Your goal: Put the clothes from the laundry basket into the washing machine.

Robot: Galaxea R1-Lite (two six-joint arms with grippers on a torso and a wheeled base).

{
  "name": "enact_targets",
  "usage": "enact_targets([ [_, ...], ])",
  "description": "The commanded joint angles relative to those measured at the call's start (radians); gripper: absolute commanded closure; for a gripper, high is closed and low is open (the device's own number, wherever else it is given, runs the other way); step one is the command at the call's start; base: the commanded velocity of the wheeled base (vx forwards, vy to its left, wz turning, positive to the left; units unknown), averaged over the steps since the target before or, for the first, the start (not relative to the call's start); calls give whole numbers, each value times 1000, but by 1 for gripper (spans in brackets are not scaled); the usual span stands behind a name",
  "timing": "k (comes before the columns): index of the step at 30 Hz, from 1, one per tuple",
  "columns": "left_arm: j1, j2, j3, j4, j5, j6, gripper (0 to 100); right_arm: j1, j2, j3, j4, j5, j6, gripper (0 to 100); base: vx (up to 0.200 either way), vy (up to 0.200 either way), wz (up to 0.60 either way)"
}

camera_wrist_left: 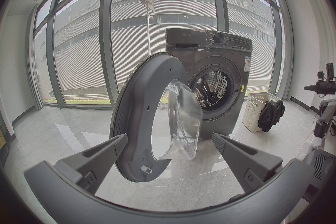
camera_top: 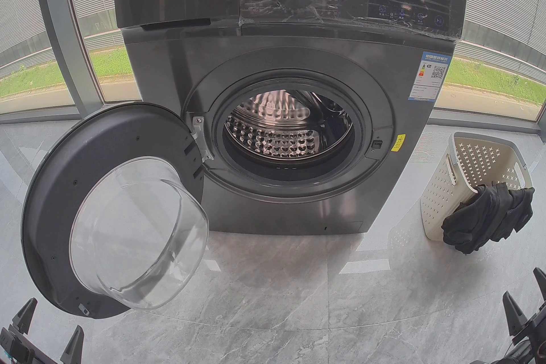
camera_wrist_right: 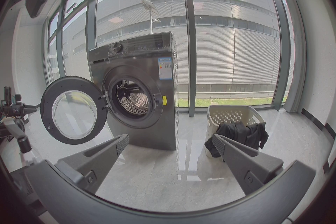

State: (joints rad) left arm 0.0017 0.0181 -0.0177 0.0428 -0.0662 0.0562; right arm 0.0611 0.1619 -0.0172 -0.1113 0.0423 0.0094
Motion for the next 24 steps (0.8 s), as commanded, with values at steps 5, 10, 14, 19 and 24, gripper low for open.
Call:
enact_targets([
  [5,0,-18,18,0,2,-1,0,-61,-162,16,119,-81,4,0,0,0,0],
  [10,0,-18,18,0,2,-2,0,-58,-162,14,116,-65,-5,0,0,0,0],
  [14,0,-18,18,0,2,-2,0,-58,-162,17,107,-65,-5,0,0,-150,0],
  [19,0,-18,18,0,3,-7,0,-58,-162,17,107,-65,-3,0,0,-200,0],
  [24,0,-18,18,0,3,-6,0,-60,-162,17,108,-67,6,0,0,-200,0],
])
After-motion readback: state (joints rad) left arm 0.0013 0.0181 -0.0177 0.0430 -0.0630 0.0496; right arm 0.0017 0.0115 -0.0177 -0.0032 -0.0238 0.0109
